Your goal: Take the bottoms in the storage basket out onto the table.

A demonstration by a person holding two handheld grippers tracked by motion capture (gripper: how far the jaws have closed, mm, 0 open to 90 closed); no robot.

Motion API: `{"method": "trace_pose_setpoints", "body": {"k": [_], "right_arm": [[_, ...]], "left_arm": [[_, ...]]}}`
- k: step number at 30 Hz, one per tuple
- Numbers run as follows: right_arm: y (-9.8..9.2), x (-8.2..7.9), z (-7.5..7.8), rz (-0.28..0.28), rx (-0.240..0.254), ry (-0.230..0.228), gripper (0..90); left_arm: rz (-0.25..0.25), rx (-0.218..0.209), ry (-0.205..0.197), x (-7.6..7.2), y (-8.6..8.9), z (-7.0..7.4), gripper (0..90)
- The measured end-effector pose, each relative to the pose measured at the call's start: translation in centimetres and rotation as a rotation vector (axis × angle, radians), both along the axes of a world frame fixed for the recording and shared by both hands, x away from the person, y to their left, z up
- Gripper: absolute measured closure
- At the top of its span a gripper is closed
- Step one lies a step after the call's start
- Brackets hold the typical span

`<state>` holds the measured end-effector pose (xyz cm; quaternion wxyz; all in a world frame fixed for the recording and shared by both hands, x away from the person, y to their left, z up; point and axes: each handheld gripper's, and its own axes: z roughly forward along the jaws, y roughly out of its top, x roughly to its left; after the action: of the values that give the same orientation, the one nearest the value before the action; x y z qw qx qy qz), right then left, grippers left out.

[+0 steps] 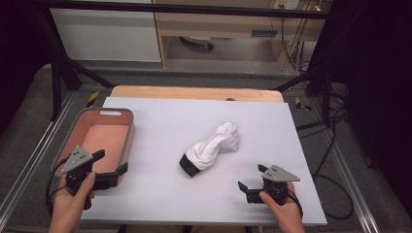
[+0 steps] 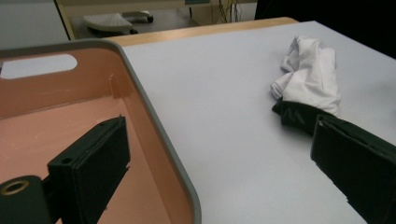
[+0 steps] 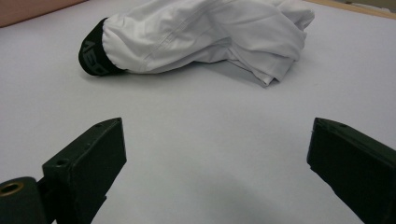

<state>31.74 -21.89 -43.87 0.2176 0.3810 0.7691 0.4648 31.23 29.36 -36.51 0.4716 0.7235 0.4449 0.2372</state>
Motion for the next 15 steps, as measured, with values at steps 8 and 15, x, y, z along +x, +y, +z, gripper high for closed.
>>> {"method": "trace_pose_setpoints", "body": {"k": [8, 15], "right_arm": [[0.2, 0.1, -0.1, 0.011, -0.009, 0.005, 4.8], [0.3, 0.1, -0.1, 0.011, -0.019, 0.006, 4.9]], "left_arm": [[0.002, 0.006, 0.038, 0.3, 0.2, -1.4, 5.6], [-0.005, 0.014, 0.052, 0.5, 0.1, -1.8, 5.7]]}}
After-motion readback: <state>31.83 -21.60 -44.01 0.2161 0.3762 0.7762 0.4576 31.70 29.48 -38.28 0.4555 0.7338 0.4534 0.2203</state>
